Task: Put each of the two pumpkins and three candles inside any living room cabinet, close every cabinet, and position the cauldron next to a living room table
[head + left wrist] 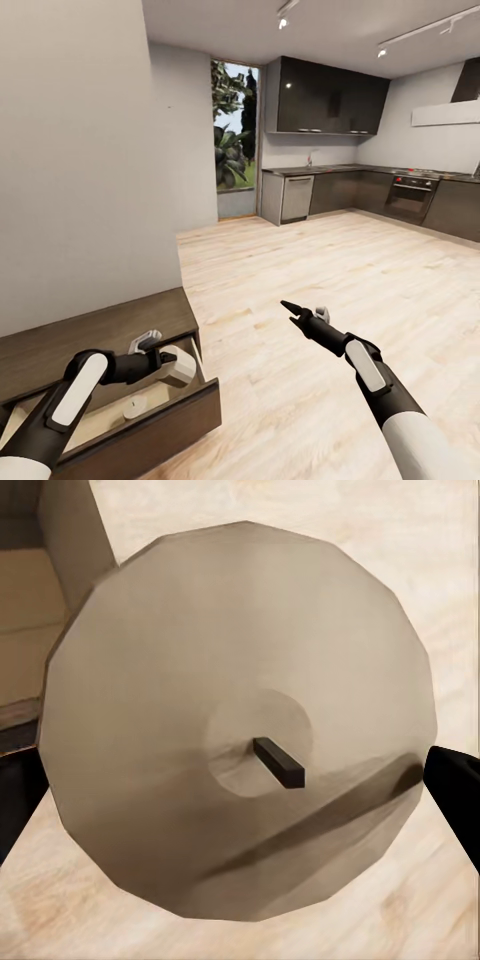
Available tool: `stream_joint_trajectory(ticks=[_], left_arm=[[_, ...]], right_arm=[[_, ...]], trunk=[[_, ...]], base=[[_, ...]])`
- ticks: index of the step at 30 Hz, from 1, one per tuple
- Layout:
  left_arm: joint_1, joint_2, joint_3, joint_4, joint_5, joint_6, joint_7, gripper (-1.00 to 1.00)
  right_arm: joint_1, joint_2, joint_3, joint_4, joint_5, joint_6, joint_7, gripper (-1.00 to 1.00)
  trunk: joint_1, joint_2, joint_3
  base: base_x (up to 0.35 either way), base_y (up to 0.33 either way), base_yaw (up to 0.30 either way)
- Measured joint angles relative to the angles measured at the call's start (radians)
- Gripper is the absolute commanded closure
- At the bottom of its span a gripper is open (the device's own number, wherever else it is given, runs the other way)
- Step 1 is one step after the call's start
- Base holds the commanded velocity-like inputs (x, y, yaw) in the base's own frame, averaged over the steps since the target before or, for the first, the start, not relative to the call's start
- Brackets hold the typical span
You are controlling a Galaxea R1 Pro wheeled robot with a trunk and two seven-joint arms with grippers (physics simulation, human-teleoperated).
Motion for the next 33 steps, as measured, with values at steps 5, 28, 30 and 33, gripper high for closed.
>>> stream_joint_trajectory(ticks=[5,28,30,33], left_arm=[[0.001,0.001,0.000,-0.001,0.000,0.000,0.000,1.00],[0.001,-0.001,0.000,0.000,-0.016,-0.005,0.058,1.00],[0.001,-0.001,-0.001,0.000,-0.014,-0.006,0.067,1.00],[0.001,-0.001,-0.001,0.000,-0.009,-0.006,0.069,1.00]], right_arm=[[0.000,-0.001,0.000,0.000,-0.001,0.000,0.001,-1.00],[0.000,-0.003,0.000,0.000,-0.003,0.000,0.002,-1.00],[0.000,-0.003,0.000,0.000,-0.003,0.001,0.002,-1.00],[0.000,-0.003,0.000,-0.001,0.002,0.000,0.002,-1.00]], trunk=[[0.000,0.000,0.001],[0.000,0.000,0.012],[0.000,0.000,0.012],[0.000,0.000,0.012]], base=[[0.153,-0.001,0.012],[0.020,-0.019,0.148],[0.130,-0.048,0.095],[0.105,-0.012,0.032]])
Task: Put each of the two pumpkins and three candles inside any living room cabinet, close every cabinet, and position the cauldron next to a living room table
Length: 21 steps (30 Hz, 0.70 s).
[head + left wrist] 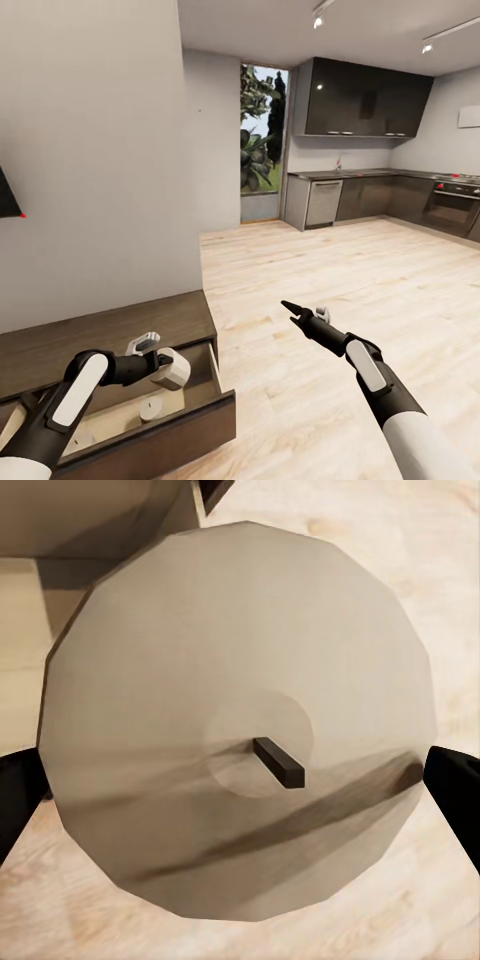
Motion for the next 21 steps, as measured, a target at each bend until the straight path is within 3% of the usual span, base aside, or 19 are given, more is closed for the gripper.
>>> stream_joint_trajectory(ticks=[10,21], left_arm=[[0.000,0.000,0.000,0.000,-0.002,-0.001,0.002,1.00],[0.000,0.000,0.000,0.008,-0.006,-0.001,0.002,1.00]], right_arm=[[0.000,0.000,0.000,-0.001,-0.002,0.001,0.000,-1.00],[0.000,0.000,0.000,-0.001,0.000,0.001,0.000,-1.00]], trunk=[[0.000,0.000,0.000],[0.000,0.000,0.002]], base=[[0.113,-0.063,0.009],[0.109,0.035,0.101]])
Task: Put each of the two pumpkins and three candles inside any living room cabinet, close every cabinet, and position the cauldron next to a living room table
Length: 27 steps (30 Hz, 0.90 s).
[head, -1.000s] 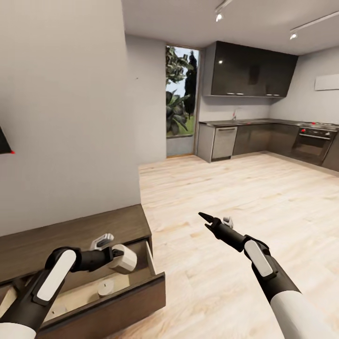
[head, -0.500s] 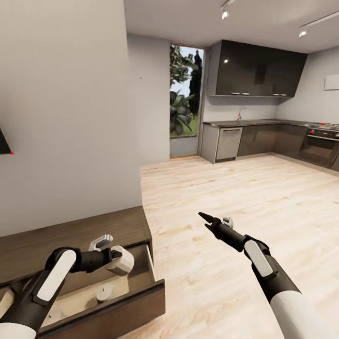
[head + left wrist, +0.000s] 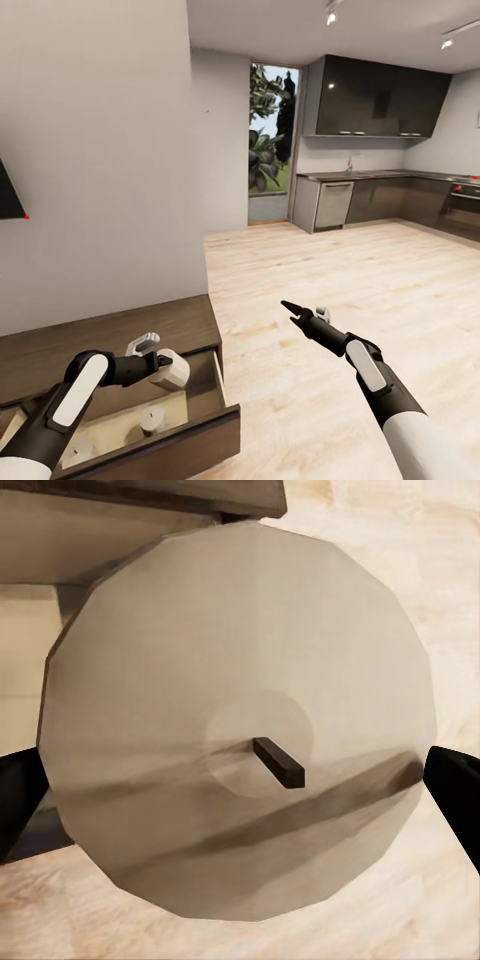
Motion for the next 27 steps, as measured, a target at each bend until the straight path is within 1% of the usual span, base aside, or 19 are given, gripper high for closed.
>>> stream_joint_trajectory(ticks=[3,8,14,21,27], left_arm=[[0.000,0.000,0.000,0.001,0.000,0.000,0.000,1.00],[0.000,0.000,0.000,0.003,0.000,-0.001,0.001,1.00],[0.000,-0.001,-0.001,0.003,0.004,-0.001,0.001,1.00],[0.000,-0.001,0.000,0.001,0.001,-0.002,0.001,1.00],[0.000,0.000,0.000,0.002,-0.001,-0.003,0.003,1.00]], right_arm=[[0.000,0.000,0.001,0.000,0.001,0.000,0.000,-1.00],[0.000,0.000,0.000,0.000,0.002,0.000,0.000,-1.00],[0.000,0.000,0.000,0.000,0.004,0.000,0.000,-1.00],[0.000,0.000,0.000,0.000,0.005,0.000,0.000,-1.00],[0.000,0.002,0.004,0.000,0.007,0.000,0.000,-1.00]], trunk=[[0.000,0.000,0.000],[0.000,0.000,0.000],[0.000,0.000,0.000],[0.000,0.000,0.000],[0.023,-0.042,-0.019]], base=[[0.194,-0.024,0.005],[0.151,-0.189,0.001],[0.022,-0.037,0.008],[0.001,-0.002,0.089],[0.000,0.000,0.010]])
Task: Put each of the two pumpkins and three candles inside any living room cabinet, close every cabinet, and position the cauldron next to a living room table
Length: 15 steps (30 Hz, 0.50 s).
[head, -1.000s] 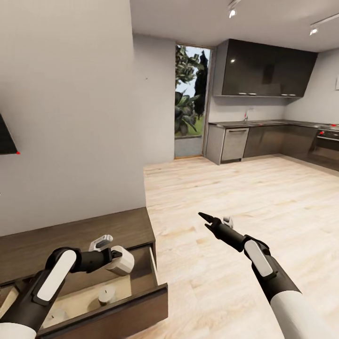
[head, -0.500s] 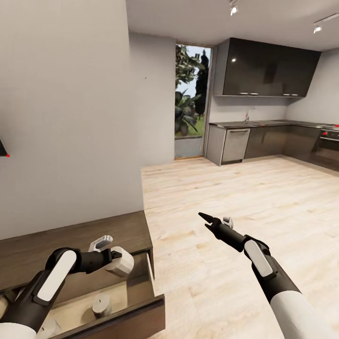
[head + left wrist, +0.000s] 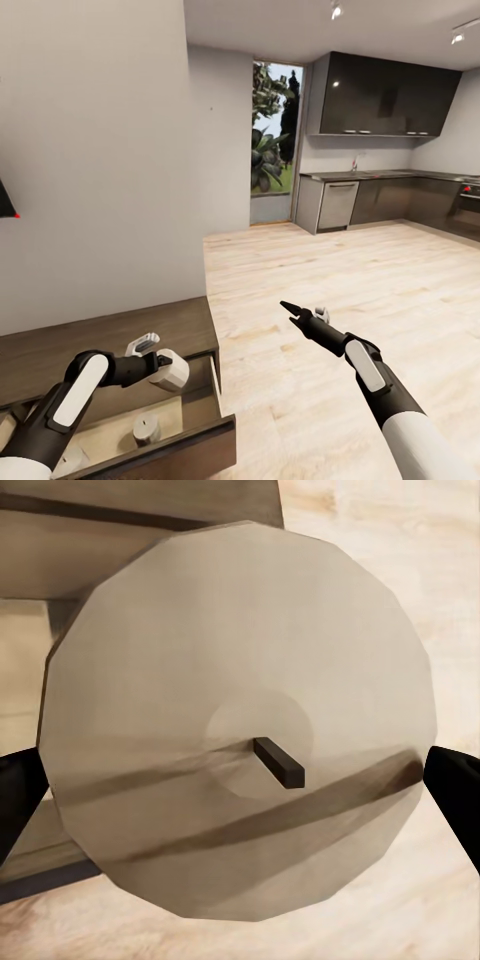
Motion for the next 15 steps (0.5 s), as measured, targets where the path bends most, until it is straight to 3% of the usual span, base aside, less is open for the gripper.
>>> stream_joint_trajectory(ticks=[3,6,7,9,10,15], left_arm=[[0.000,0.000,-0.001,0.004,-0.003,-0.002,0.021,1.00],[0.000,-0.006,-0.006,0.009,-0.019,-0.001,0.141,1.00],[0.000,-0.016,-0.008,0.009,-0.014,-0.003,0.181,1.00],[0.001,-0.063,-0.013,0.015,-0.016,-0.005,0.270,1.00],[0.000,-0.076,-0.014,0.021,-0.009,-0.009,0.287,1.00],[0.000,-0.100,-0.014,0.037,-0.062,-0.029,0.312,1.00]], right_arm=[[0.000,0.001,0.003,-0.001,0.002,-0.001,-0.001,-1.00],[0.000,0.001,0.004,-0.001,0.003,-0.001,-0.004,-1.00],[0.000,0.001,0.005,-0.001,0.003,-0.001,-0.005,-1.00],[0.000,0.001,0.007,-0.002,0.005,-0.001,-0.010,-1.00],[0.000,0.001,0.007,-0.003,0.007,-0.001,-0.011,-1.00],[0.000,0.001,0.009,-0.006,0.013,-0.003,-0.012,-1.00]], trunk=[[0.012,-0.021,-0.009],[0.023,-0.042,-0.019],[0.027,-0.049,-0.022],[0.035,-0.063,-0.028],[0.038,-0.070,-0.031],[0.058,-0.105,-0.047]], base=[[0.000,0.000,0.001],[0.000,0.000,0.000],[0.000,0.000,0.000],[0.000,0.000,0.000],[0.000,0.000,0.000],[0.000,0.000,0.000]])
